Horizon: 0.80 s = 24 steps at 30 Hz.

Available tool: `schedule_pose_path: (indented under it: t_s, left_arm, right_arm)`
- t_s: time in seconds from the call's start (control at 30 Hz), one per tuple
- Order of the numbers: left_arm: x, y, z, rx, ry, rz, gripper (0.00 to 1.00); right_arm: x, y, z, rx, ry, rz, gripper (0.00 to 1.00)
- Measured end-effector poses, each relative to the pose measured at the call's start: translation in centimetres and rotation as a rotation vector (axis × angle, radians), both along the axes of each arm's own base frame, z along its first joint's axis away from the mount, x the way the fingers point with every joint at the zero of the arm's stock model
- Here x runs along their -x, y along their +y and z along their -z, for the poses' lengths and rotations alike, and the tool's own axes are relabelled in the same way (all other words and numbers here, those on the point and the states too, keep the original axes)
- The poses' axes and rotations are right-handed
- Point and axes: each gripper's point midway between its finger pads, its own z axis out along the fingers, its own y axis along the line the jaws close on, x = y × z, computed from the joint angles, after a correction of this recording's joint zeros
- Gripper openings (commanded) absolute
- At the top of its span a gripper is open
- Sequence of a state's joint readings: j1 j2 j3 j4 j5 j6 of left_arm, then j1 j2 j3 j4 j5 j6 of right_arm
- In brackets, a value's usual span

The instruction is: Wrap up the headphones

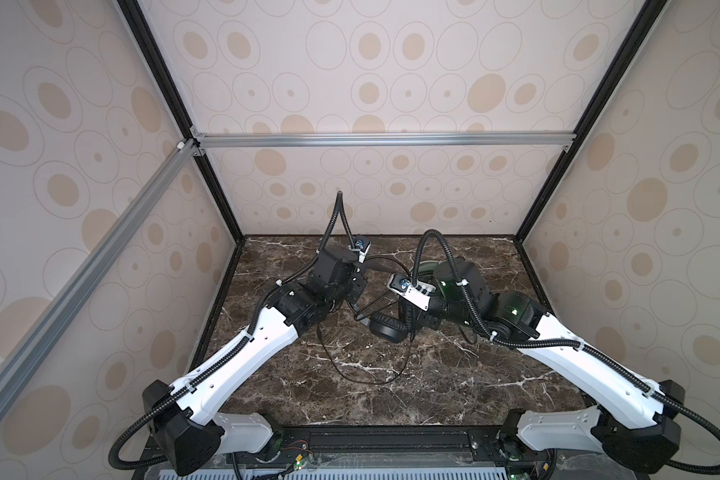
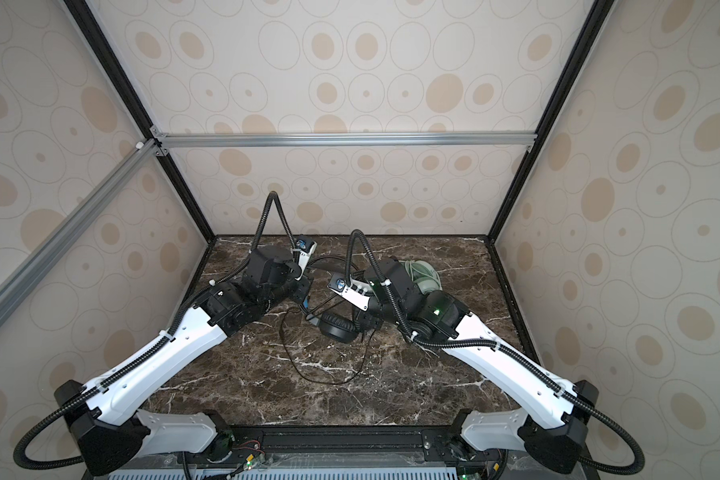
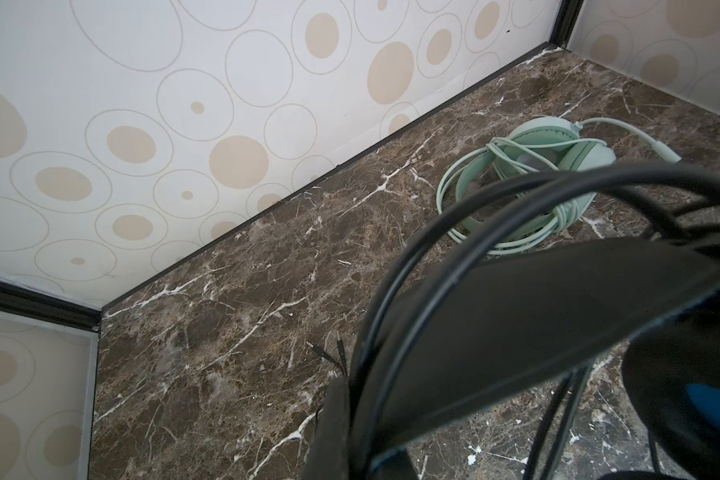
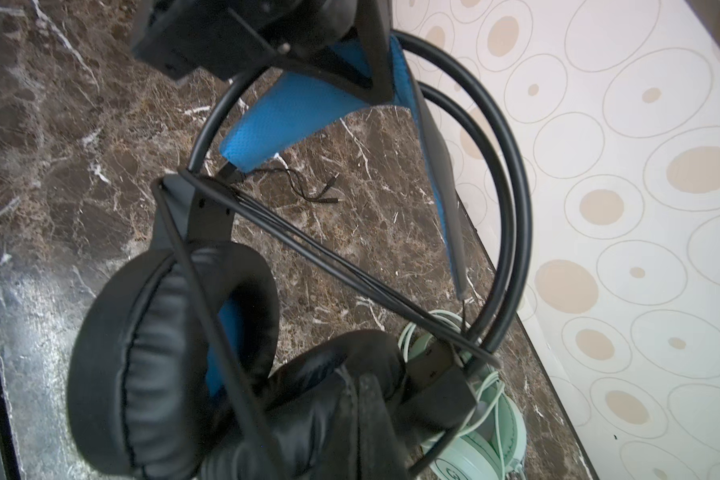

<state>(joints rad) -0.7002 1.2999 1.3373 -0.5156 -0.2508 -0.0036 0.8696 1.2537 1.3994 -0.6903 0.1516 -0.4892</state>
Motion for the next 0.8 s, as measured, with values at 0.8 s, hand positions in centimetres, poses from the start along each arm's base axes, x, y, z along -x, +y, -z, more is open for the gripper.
schedule_pose_path:
  t_s: [0.8]
  left_arm:
    - [-0.1,-0.6,-0.8,0.043,-0.021,0.025,0.00]
  right_arm:
    - [-3.2,-1.2,-2.2,0.168,-0.247,0.144,0.05]
